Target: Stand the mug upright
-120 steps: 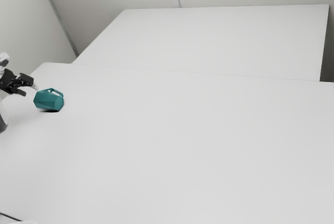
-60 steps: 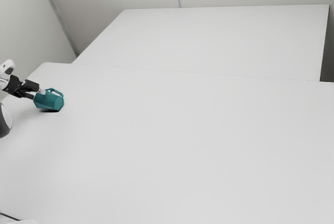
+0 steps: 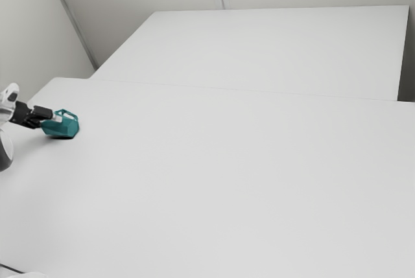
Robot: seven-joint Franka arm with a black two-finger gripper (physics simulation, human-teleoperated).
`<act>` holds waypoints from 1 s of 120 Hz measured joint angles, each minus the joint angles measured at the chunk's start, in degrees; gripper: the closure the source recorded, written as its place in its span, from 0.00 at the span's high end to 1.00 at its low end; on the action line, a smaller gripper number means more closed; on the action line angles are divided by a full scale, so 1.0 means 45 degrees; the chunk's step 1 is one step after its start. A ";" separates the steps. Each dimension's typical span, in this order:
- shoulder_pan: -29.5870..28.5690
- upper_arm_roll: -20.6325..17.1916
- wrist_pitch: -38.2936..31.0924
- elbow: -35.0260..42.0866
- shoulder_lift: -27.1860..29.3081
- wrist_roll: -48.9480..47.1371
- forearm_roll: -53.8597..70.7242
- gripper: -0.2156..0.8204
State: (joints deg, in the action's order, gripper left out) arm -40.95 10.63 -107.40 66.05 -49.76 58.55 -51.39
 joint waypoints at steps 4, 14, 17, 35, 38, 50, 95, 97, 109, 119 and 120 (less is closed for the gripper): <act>0.0002 -0.0042 0.0012 0.0000 -0.0022 0.0045 -0.0034 0.79; 0.0003 -0.0141 0.0028 0.0006 -0.0043 0.0148 -0.0087 0.79; 0.0006 -0.0154 0.0029 0.0006 -0.0046 0.0177 -0.0097 0.79; 0.0022 -0.0169 0.0012 -0.0003 -0.0005 0.0343 -0.0116 0.51; 0.0037 -0.0172 0.0002 -0.0007 0.0018 0.0364 -0.0112 0.48; 0.0142 -0.0195 -0.0044 -0.0040 0.0127 0.0432 -0.0093 0.34; 0.0622 -0.0830 -0.0088 -0.0104 0.0448 0.0536 -0.0108 0.07; 0.0646 -0.0843 -0.0082 -0.0104 0.0459 0.0538 -0.0111 0.07; 0.0794 -0.0876 -0.0072 -0.0103 0.0555 0.0524 -0.0100 0.05; 0.0957 -0.0882 -0.0097 -0.0070 0.0688 0.0491 -0.0035 0.05; 0.0992 -0.0882 -0.0101 -0.0063 0.0716 0.0487 -0.0026 0.04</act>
State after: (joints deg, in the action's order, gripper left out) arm -36.49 6.67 -107.85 65.77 -46.53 60.74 -51.51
